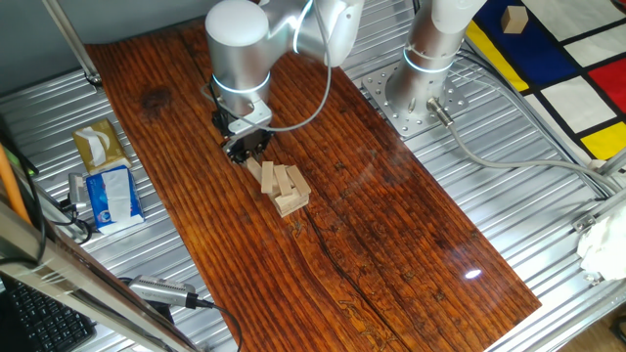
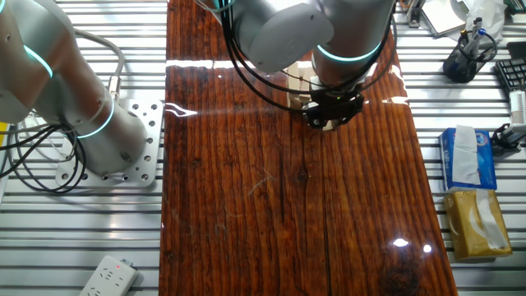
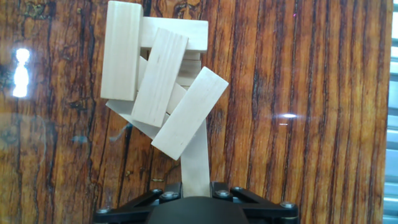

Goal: Play Jenga

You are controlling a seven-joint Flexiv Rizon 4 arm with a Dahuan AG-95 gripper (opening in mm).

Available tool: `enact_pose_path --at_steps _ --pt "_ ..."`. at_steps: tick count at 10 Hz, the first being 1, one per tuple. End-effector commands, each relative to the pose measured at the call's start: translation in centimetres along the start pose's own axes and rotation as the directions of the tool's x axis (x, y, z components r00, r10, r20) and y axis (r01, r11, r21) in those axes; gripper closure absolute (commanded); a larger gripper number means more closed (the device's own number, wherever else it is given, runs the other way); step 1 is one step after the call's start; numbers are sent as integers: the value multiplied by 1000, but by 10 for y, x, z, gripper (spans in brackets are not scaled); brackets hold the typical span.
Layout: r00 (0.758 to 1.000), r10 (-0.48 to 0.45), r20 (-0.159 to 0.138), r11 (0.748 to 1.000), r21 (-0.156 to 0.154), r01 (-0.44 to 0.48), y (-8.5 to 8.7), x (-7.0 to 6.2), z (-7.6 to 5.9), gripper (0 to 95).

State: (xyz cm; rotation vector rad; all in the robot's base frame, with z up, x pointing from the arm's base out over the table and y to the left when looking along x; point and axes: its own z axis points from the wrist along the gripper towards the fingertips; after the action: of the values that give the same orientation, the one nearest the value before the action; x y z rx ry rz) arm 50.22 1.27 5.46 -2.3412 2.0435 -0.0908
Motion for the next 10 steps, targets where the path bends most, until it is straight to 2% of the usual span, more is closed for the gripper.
enact_pose_path --at_steps 1,10 --pt "1000 2 -1 1000 2 -2 0 2 0 950" --pt "1000 2 -5 1000 14 -2 1 18 -2 950"
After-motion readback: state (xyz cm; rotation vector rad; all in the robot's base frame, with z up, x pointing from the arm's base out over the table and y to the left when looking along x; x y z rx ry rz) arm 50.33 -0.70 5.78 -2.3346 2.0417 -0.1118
